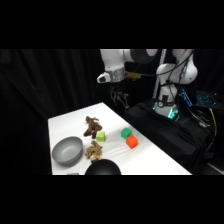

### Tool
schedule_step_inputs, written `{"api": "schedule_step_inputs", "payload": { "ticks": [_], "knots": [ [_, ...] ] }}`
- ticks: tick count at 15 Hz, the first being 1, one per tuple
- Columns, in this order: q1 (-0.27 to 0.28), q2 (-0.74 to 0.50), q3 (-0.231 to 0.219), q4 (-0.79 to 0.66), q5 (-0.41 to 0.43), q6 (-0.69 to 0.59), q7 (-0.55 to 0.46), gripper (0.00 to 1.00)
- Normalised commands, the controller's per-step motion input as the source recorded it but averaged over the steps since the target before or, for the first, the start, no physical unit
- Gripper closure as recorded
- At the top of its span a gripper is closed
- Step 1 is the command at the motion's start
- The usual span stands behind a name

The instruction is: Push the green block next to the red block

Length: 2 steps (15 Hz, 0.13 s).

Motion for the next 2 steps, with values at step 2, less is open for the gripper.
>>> {"api": "schedule_step_inputs", "payload": {
  "ticks": [2],
  "knots": [
    [0.101, -0.15, -0.027, 0.23, -0.010, -0.26, 0.27, 0.00]
  ]
}}
